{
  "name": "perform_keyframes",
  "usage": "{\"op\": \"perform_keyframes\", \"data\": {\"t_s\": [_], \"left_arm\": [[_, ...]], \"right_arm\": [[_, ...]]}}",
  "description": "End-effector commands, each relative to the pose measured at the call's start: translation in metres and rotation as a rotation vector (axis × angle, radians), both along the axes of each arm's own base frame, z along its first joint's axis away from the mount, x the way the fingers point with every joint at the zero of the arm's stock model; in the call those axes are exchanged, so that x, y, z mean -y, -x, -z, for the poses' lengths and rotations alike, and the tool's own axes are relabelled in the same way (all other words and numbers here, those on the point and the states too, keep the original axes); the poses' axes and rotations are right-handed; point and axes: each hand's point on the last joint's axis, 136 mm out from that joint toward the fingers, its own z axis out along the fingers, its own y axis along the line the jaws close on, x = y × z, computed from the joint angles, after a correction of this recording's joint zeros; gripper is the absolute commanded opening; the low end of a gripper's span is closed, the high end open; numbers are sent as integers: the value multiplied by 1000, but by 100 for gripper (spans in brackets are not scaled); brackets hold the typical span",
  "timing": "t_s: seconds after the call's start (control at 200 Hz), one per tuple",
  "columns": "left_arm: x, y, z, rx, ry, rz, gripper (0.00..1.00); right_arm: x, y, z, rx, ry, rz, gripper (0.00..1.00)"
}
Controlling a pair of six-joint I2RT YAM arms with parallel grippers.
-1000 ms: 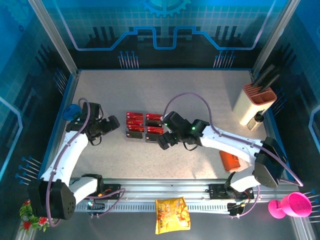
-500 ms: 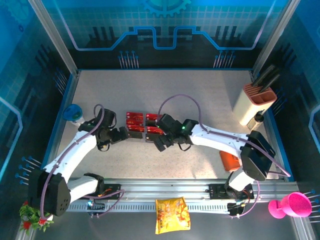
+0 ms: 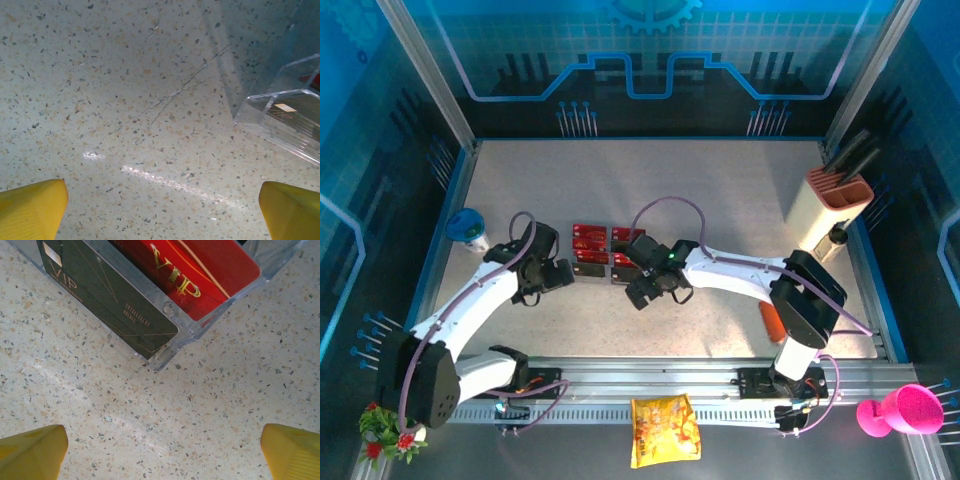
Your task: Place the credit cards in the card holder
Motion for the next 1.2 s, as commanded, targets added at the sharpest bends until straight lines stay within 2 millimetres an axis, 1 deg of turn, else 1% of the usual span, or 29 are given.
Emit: {"op": "perform_keyframes", "data": {"t_s": [0.0, 0.24, 0.42, 0.68, 0.81, 0.951, 1.196], "left_arm": [[-6, 2, 7, -25, -49, -10, 99], [-3, -7, 18, -52, -60, 16, 99], [-2, -14, 24, -66, -81, 43, 99], [0, -21, 35, -90, -100, 71, 99], [5, -27, 37, -94, -89, 79, 99], [10, -38, 32, -76, -80, 88, 99], [18, -56, 36, -80, -80, 103, 99]], "right_arm": [[1, -7, 6, -20, -2, 41, 100], [7, -25, 10, -9, 14, 75, 100], [11, -34, 13, -5, 27, 98, 100], [14, -42, 22, -8, 41, 128, 100], [17, -45, 25, -8, 52, 146, 100], [26, -54, 26, 2, 63, 184, 100], [45, -76, 26, 11, 78, 253, 100]]}}
